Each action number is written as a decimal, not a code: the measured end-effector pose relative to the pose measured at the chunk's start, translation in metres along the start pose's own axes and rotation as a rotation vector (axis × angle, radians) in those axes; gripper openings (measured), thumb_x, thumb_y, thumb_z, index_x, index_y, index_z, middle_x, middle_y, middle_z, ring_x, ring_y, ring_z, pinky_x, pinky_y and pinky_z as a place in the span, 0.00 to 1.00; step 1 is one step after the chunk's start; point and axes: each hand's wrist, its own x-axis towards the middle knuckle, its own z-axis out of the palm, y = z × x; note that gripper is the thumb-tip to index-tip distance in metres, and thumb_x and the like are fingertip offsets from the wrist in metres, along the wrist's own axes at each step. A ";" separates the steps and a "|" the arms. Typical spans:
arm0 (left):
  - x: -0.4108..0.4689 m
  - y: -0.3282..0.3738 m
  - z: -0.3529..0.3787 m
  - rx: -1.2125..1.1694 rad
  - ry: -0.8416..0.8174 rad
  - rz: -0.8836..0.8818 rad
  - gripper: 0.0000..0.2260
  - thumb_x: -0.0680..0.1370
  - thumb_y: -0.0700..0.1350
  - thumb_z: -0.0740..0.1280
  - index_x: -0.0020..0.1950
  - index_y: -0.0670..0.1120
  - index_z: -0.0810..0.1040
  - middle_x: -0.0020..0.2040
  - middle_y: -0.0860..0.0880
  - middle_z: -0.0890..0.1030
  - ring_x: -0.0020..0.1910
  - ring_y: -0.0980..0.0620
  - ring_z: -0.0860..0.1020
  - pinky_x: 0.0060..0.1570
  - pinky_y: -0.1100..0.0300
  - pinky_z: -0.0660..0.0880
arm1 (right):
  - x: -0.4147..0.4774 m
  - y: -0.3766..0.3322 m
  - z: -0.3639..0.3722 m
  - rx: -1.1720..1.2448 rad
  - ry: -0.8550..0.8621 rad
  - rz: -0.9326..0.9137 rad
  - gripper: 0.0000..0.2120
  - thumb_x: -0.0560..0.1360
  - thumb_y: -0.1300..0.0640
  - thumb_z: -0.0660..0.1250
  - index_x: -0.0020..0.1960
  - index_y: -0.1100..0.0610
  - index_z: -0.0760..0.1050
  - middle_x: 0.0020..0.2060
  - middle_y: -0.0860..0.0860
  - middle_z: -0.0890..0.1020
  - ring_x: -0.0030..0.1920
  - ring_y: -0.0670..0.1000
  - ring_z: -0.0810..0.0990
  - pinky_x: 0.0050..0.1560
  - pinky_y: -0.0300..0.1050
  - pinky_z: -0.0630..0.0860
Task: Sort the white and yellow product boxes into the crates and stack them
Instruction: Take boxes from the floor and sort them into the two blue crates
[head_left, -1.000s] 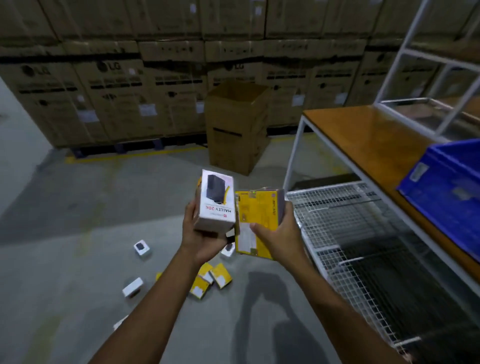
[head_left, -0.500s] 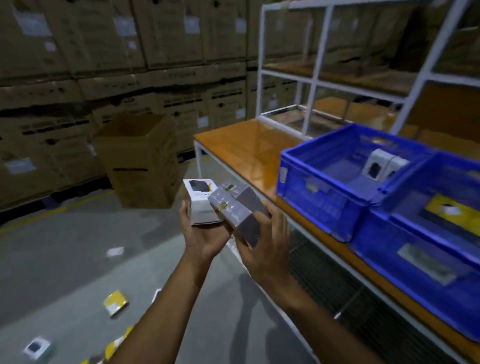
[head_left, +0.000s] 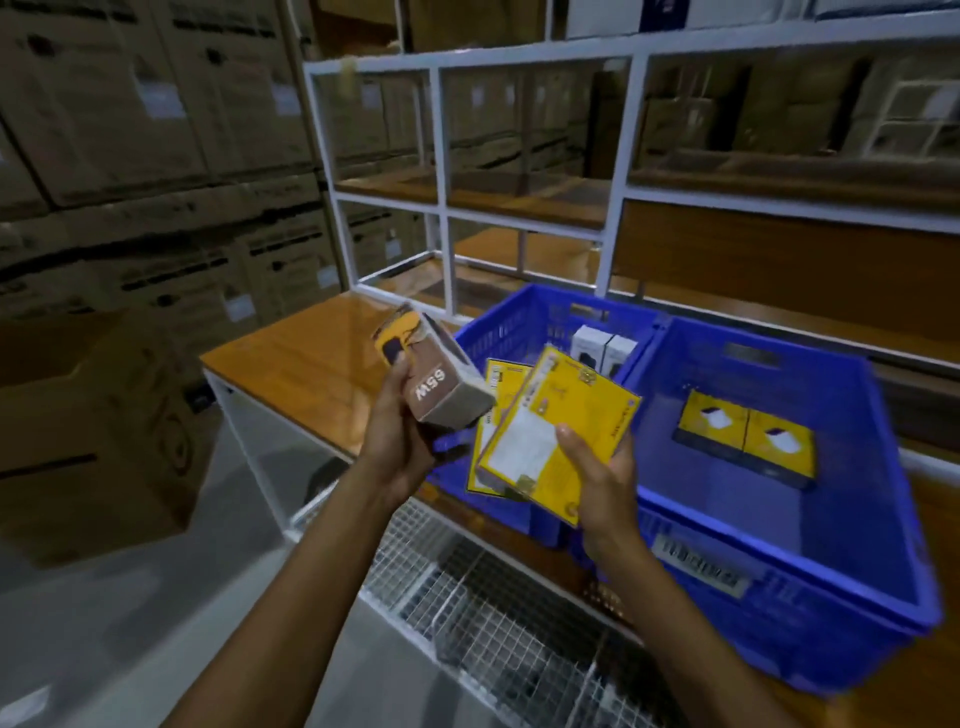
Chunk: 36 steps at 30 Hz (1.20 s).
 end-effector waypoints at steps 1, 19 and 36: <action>0.015 0.001 0.005 0.040 0.012 -0.037 0.34 0.74 0.67 0.63 0.70 0.44 0.74 0.58 0.38 0.78 0.40 0.42 0.76 0.32 0.59 0.70 | 0.010 0.002 -0.003 0.022 0.023 0.025 0.16 0.76 0.58 0.71 0.61 0.48 0.74 0.52 0.43 0.84 0.50 0.44 0.84 0.43 0.39 0.81; 0.209 -0.046 0.033 0.296 -0.122 -0.613 0.32 0.73 0.67 0.65 0.64 0.43 0.75 0.54 0.41 0.81 0.50 0.41 0.80 0.51 0.49 0.76 | 0.167 -0.007 0.001 -0.326 0.282 0.367 0.16 0.69 0.50 0.78 0.49 0.60 0.82 0.44 0.56 0.87 0.44 0.58 0.87 0.53 0.62 0.82; 0.161 -0.115 0.197 0.826 -0.439 -0.240 0.04 0.78 0.39 0.65 0.46 0.48 0.75 0.39 0.45 0.77 0.30 0.50 0.73 0.27 0.65 0.68 | 0.129 -0.021 -0.171 -0.083 0.558 0.459 0.19 0.78 0.50 0.65 0.64 0.60 0.78 0.53 0.57 0.84 0.44 0.58 0.84 0.39 0.48 0.80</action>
